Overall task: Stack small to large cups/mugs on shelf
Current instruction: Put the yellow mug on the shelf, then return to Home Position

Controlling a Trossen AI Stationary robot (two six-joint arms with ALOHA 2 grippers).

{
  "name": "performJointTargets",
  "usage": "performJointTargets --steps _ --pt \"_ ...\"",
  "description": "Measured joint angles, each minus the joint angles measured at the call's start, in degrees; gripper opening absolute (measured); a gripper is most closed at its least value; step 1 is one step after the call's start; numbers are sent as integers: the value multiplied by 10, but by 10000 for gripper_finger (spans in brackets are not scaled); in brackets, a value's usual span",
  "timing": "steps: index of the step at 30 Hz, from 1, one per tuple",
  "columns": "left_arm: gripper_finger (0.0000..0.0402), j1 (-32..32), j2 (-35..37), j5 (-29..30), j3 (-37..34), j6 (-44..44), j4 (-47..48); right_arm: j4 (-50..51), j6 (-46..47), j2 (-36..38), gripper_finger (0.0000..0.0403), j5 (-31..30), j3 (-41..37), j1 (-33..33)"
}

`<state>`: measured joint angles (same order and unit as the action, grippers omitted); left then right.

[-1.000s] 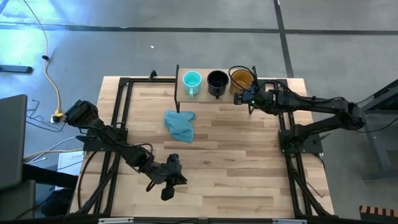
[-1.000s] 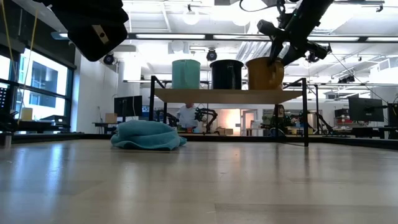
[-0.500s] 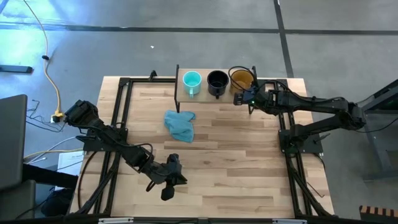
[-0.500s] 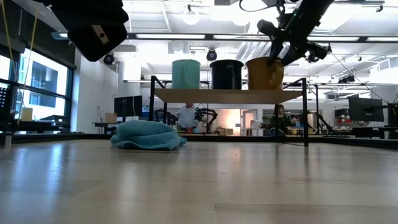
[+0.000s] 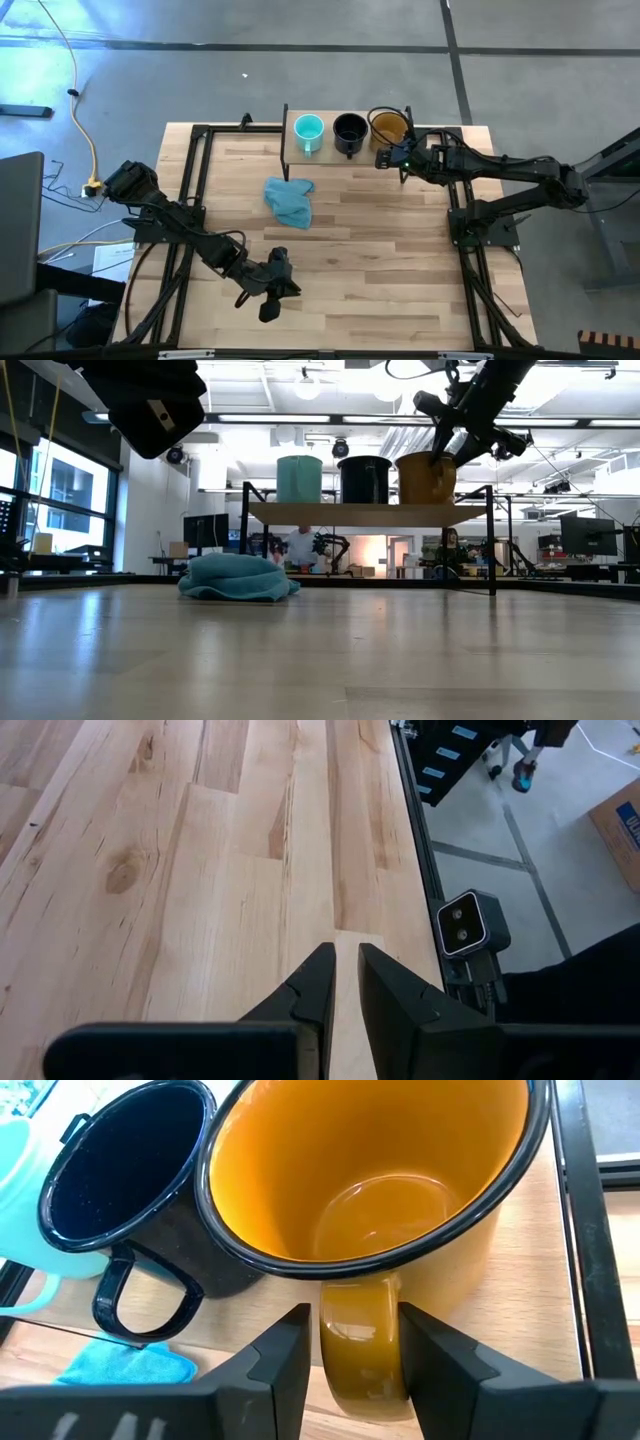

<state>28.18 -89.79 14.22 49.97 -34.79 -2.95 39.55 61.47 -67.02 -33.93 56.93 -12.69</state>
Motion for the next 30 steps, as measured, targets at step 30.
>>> performJointTargets --steps 30 --pt "37 12 0 15 0 -6 -3 9 2 33 142 -6 0 18"
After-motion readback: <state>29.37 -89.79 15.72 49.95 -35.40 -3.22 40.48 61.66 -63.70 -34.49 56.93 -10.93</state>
